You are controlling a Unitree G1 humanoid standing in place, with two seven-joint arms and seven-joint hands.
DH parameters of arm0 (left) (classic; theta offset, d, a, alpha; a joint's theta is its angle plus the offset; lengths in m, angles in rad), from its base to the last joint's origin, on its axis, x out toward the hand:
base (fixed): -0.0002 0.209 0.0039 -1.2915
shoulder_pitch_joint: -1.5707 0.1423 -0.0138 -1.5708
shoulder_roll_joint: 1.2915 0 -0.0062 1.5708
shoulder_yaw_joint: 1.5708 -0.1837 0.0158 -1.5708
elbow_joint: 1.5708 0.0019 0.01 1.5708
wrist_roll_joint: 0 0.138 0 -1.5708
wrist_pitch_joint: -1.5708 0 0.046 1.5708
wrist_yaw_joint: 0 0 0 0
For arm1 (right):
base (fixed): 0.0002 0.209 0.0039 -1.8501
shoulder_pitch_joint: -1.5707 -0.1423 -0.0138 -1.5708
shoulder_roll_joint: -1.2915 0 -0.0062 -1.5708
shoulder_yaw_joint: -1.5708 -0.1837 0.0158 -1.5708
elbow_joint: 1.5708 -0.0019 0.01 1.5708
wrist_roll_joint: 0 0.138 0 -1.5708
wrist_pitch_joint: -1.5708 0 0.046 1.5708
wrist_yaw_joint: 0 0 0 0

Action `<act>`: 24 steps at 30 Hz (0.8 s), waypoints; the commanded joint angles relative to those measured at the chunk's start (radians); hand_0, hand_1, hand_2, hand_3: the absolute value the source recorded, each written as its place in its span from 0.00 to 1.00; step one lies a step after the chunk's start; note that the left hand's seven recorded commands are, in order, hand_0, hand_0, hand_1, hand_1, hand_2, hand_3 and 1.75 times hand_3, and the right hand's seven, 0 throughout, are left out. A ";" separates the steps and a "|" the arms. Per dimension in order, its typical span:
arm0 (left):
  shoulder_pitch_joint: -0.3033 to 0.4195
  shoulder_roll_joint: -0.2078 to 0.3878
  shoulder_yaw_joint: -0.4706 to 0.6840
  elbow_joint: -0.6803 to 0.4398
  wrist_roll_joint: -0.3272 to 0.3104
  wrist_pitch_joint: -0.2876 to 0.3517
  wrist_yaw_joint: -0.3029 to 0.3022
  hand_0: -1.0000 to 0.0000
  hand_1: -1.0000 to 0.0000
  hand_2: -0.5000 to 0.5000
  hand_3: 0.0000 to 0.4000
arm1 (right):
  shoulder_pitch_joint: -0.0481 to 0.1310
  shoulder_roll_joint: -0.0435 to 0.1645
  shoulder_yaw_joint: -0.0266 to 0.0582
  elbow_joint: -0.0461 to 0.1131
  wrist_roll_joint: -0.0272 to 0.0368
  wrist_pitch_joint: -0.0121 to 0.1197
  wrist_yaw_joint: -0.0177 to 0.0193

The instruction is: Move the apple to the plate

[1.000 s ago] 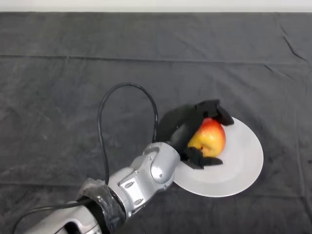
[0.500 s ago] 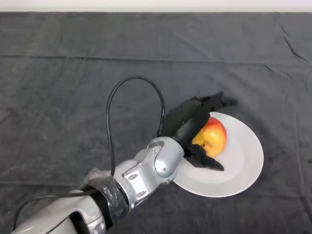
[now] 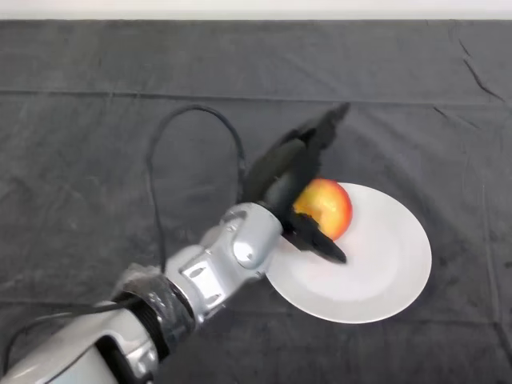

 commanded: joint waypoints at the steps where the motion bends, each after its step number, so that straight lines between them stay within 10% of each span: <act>1: -0.019 0.064 0.045 -0.056 -0.022 -0.030 0.004 1.00 1.00 0.50 0.00 | 0.011 -0.033 -0.0162 0.015 0.0087 0.000 0.0074; 24: 0.174 0.297 0.447 -0.197 -0.059 -0.068 0.067 1.00 1.00 0.50 0.00 | 0.012 -0.030 -0.0157 0.010 0.0078 -0.001 0.0050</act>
